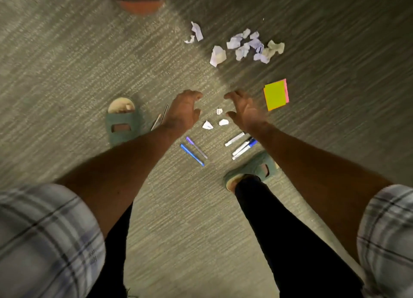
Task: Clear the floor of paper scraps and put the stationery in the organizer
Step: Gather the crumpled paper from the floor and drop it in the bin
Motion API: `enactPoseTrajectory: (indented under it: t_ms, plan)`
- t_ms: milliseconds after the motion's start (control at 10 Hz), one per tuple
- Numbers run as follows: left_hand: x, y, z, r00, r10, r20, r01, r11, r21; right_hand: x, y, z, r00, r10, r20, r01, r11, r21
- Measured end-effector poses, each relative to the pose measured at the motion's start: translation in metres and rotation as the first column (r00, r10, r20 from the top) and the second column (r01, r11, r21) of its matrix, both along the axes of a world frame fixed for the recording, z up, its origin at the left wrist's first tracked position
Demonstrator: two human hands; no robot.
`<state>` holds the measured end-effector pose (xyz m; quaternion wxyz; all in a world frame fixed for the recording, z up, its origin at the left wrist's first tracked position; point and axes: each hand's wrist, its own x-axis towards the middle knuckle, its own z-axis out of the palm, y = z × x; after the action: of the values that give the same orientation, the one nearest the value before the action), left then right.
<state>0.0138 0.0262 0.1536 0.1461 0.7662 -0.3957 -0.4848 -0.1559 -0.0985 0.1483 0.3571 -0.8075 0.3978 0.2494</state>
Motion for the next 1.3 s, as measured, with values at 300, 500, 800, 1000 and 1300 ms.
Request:
enactPoseTrajectory:
  t_ms: [300,500,800,1000,1300]
  plan:
    - [-0.100,0.045,-0.136,0.937,-0.333,0.110,0.312,0.935,0.170,-0.074,0.039,-0.138,0.873,0.487,0.030,-0.486,0.873,-0.055]
    - [-0.105,0.047,-0.194,0.731,-0.604,0.317,0.599,0.791,0.127,-0.086,0.051,-0.203,0.858,0.506,0.086,-0.490,0.858,-0.154]
    - [-0.049,0.002,-0.181,0.855,-0.460,0.238,0.481,0.876,-0.035,-0.087,0.022,-0.185,0.942,0.321,0.094,-0.314,0.946,-0.083]
    - [0.012,-0.079,-0.169,0.923,-0.060,0.381,0.133,0.977,-0.169,-0.032,-0.037,-0.164,0.965,0.175,0.197,-0.122,0.960,-0.253]
    - [0.084,-0.161,-0.204,0.815,-0.400,0.420,0.438,0.899,0.007,0.055,-0.092,-0.210,0.767,0.632,-0.114,-0.580,0.605,-0.546]
